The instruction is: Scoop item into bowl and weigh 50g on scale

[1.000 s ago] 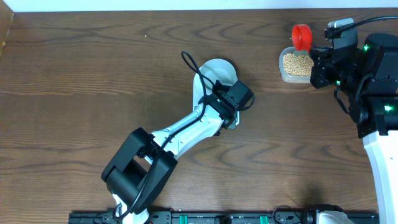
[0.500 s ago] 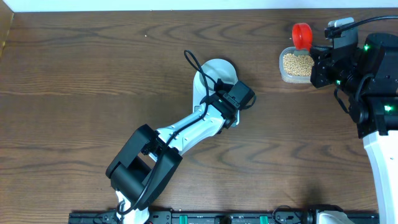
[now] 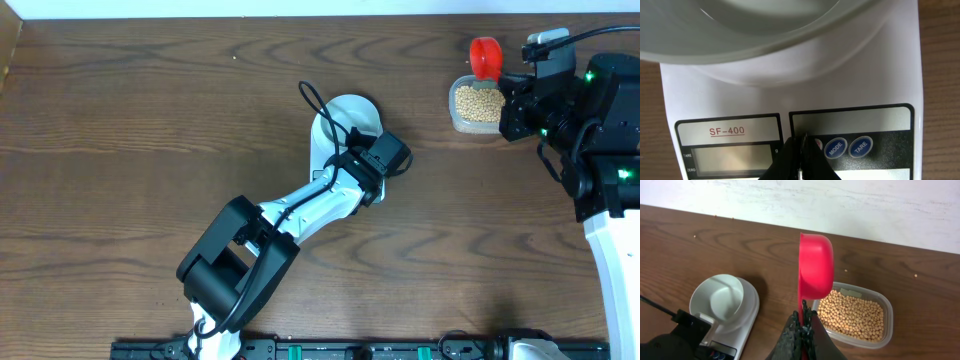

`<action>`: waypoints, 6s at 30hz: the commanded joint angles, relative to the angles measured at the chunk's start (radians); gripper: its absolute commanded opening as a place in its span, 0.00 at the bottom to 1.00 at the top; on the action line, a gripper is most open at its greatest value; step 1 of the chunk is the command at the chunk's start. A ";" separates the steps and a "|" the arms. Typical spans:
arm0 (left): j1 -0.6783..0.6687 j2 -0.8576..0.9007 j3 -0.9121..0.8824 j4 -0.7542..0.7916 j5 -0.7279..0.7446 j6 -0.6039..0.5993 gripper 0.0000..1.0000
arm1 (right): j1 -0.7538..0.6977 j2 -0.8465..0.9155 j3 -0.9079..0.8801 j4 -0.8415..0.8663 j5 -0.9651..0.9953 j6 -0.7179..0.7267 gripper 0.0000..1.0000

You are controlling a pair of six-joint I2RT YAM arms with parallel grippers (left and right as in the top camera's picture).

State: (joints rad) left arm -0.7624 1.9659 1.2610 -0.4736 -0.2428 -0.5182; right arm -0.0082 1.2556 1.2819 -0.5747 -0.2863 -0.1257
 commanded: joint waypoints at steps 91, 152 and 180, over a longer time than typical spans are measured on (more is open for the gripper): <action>0.016 0.079 -0.003 -0.087 0.093 -0.065 0.07 | -0.005 -0.003 0.023 -0.042 0.008 -0.029 0.01; 0.209 -0.699 0.020 -0.480 0.191 0.469 0.96 | 0.134 0.071 0.335 -0.272 -0.134 -0.058 0.01; 0.209 -0.699 0.020 -0.480 0.191 0.469 0.96 | 0.134 0.307 0.824 -0.824 -0.130 0.043 0.01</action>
State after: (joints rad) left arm -0.5587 1.2613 1.2881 -0.9531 -0.0540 -0.0692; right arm 0.1204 1.5551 2.0808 -1.3952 -0.4183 -0.1085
